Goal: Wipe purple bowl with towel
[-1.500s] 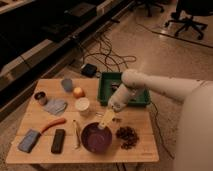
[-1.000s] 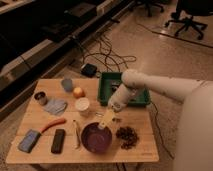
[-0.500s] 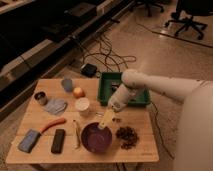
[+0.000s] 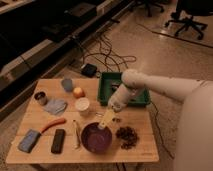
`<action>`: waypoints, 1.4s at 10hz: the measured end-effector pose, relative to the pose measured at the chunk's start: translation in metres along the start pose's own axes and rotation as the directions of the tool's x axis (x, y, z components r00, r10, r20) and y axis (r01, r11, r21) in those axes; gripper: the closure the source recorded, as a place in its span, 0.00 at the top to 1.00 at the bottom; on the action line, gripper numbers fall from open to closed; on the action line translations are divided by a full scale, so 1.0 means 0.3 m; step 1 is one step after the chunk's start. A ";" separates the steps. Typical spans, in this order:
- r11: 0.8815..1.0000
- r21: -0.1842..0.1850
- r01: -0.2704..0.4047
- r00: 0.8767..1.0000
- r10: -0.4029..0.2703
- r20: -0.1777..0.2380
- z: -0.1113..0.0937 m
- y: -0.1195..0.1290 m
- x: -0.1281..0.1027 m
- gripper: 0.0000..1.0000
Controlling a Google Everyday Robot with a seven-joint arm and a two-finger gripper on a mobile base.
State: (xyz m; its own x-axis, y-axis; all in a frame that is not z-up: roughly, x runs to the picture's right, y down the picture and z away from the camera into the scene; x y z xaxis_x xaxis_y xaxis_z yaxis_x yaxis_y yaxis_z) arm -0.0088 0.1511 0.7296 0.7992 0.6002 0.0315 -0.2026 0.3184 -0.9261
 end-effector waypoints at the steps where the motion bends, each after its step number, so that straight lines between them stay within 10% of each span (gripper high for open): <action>1: 1.000 0.000 0.000 1.000 0.000 0.000 0.000 0.000 0.000 0.80; 6: 0.998 0.065 0.005 1.000 -0.004 -0.022 -0.128 -0.047 -0.053 0.80; 10: 0.989 0.149 0.000 0.989 0.023 -0.150 -0.220 -0.112 -0.146 0.80; 14: 0.947 0.311 0.075 0.912 0.060 -0.405 -0.290 -0.105 -0.374 0.80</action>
State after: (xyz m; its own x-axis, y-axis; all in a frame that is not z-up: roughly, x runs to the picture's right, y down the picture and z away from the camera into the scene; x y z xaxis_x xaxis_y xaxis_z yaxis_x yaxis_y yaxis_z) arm -0.0429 0.0100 0.7227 0.9461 0.2697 -0.1793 -0.3075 0.5750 -0.7582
